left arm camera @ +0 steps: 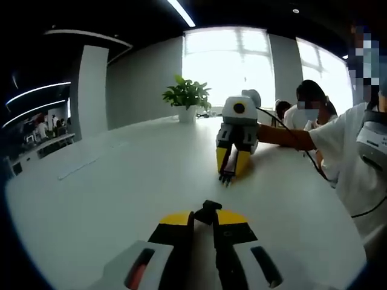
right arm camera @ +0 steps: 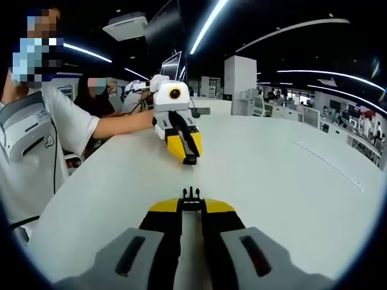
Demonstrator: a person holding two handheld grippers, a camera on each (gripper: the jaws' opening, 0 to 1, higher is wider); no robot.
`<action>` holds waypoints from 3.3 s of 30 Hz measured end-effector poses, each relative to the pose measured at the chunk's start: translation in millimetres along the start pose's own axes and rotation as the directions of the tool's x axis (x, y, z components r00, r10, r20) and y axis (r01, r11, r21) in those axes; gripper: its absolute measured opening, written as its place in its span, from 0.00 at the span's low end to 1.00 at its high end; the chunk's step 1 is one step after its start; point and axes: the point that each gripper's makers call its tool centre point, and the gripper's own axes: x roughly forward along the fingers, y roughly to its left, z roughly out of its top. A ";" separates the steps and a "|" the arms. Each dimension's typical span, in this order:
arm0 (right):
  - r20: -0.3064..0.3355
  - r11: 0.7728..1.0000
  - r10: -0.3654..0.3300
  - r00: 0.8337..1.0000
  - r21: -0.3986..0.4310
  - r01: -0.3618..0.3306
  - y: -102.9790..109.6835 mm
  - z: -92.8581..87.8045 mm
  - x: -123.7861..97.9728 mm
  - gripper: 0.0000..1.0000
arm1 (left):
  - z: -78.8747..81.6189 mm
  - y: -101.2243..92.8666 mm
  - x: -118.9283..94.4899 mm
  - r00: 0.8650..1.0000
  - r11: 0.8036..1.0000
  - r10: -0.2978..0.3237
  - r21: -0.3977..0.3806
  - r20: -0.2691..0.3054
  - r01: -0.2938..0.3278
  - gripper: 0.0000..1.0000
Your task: Snap the two parts of the plastic buckle together until the buckle closes and remains connected.
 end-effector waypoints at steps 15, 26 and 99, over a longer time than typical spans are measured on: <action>0.034 0.997 -0.064 0.997 0.045 0.062 -13.8 25.3 15.7 0.12 | 2.2 7.6 0.2 0.996 0.995 0.091 -0.033 0.010 -0.091 0.12; 0.063 0.998 -0.023 0.998 0.052 0.020 -14.6 35.5 34.2 0.12 | 20.4 5.4 -10.9 0.985 0.986 0.154 -0.072 0.079 -0.148 0.12; 0.030 0.999 -0.031 0.999 -0.029 0.032 18.7 33.5 24.7 0.12 | 22.0 -28.4 2.3 0.990 0.992 0.126 -0.024 0.063 -0.124 0.12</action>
